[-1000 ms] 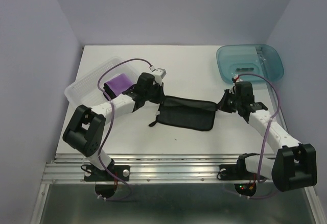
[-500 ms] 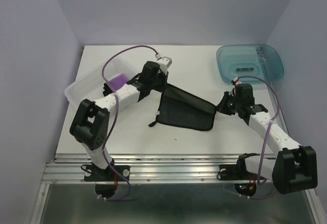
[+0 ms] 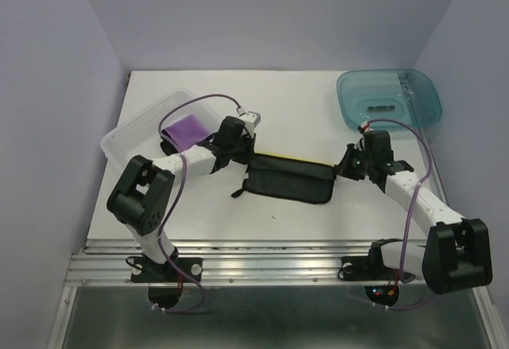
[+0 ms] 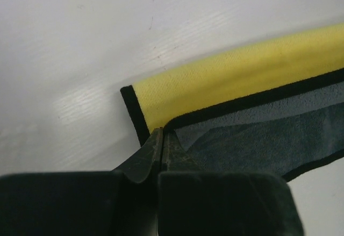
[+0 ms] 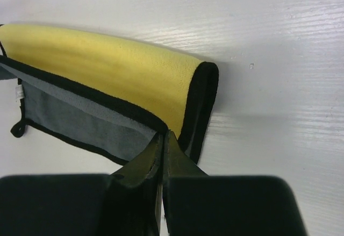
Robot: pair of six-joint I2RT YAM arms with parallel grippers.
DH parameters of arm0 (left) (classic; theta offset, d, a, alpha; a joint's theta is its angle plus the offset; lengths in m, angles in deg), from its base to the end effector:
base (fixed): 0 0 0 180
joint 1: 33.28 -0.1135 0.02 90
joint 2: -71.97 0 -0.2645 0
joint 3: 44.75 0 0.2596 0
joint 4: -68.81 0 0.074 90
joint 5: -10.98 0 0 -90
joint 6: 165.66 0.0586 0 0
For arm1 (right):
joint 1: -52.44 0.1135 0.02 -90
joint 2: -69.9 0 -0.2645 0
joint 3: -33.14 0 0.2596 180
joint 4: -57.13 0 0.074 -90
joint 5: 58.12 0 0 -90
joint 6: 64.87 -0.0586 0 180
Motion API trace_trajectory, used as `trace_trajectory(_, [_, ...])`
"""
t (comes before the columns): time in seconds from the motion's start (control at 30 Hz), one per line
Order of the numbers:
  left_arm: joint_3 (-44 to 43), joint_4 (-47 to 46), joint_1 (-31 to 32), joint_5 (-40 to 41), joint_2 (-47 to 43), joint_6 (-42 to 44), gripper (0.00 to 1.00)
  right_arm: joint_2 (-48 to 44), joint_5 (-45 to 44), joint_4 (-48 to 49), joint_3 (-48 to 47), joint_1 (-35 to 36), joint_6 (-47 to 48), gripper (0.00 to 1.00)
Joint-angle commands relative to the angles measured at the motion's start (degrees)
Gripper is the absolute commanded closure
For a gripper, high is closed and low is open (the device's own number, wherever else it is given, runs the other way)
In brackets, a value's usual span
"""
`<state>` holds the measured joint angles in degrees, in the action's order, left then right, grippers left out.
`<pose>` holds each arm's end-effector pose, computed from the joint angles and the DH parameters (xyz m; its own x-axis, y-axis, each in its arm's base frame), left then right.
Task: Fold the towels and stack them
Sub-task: Fold the towel
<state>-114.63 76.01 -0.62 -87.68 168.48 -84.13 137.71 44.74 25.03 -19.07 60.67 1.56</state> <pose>0.3250 -0.2188 0.1865 -0.5577 0.1845 -0.8093 0.5628 0.8007 -0.2053 0.2539 0.0499 0.1916 -0.7860 0.2802 -0.5510 0.0289 0.9071 0.4200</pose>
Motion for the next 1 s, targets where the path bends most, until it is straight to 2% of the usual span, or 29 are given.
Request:
trace_trajectory(0.0, [2.80, -4.57, 0.03, -0.39, -4.92, -2.43, 1.00, 0.13, 0.14, 2.75, 0.71, -0.32, 0.02, 0.99])
trace_trajectory(0.23, [6.59, -6.33, 0.03, -0.65, -7.56, -4.10, 1.00, 0.83, 1.20, 3.71, 1.06, -0.32, -0.51, 0.99])
trace_trajectory(0.63, [9.05, -6.85, 0.12, -1.97, -13.01, -5.07, 1.00, -3.74, -1.09, 0.90, 0.70, -0.32, -0.51, 0.99])
trace_trajectory(0.97, [10.28, -7.38, 0.12, -1.44, -6.86, -7.17, 1.00, -0.58, 1.55, 4.06, 3.34, -0.32, -0.77, 0.99])
